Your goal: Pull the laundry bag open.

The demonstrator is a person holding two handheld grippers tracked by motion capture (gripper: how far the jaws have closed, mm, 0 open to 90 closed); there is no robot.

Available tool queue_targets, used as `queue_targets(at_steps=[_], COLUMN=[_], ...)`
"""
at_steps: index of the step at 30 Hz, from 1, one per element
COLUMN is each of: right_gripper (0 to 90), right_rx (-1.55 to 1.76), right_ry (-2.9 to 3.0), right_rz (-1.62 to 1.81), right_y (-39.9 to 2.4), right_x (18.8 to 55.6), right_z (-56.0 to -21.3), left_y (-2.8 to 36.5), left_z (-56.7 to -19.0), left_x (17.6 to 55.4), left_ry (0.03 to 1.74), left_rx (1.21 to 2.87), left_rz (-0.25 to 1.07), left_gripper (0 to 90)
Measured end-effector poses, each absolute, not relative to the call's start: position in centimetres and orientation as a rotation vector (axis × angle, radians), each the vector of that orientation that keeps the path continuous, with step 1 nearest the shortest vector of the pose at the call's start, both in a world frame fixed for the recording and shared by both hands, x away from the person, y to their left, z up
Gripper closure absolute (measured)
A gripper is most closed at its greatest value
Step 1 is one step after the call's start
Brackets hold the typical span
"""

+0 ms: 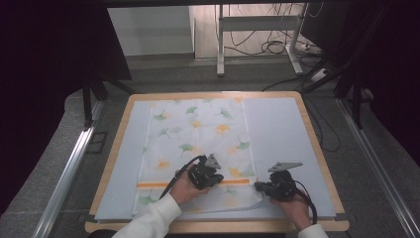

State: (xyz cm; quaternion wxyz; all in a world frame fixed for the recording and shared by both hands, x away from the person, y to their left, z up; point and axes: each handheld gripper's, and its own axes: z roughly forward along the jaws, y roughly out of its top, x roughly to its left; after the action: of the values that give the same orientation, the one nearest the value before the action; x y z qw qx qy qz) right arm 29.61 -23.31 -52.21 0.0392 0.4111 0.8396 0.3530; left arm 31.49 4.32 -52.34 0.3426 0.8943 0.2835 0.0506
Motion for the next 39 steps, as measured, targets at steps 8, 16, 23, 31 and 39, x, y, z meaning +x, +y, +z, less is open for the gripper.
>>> queue_targets(at_steps=[8,16,23,31,39], right_gripper=[89.4,89.4,89.4,89.4,89.4], right_rx=[1.263,1.253,1.255,1.248,1.253], right_ry=[2.575,2.571,2.566,2.569,2.566], right_rz=[1.081,1.076,1.077,1.070,1.075], right_y=[-23.3,-23.2,-23.2,-23.2,-23.2], right_x=[29.6,29.6,29.5,29.5,29.5], right_z=[-52.2,-52.2,-52.2,-52.2,-52.2], left_y=[4.7,5.0,5.6,5.9,6.2], left_z=[-52.3,-52.3,-52.3,-52.3,-52.3], left_x=[31.1,31.1,31.1,31.0,31.0], left_ry=[0.734,0.738,0.757,0.765,0.784], left_rx=[2.334,2.336,2.338,2.337,2.335], left_rz=[0.150,0.156,0.162,0.163,0.169], left_gripper=[90.0,90.0,90.0,90.0,90.0])
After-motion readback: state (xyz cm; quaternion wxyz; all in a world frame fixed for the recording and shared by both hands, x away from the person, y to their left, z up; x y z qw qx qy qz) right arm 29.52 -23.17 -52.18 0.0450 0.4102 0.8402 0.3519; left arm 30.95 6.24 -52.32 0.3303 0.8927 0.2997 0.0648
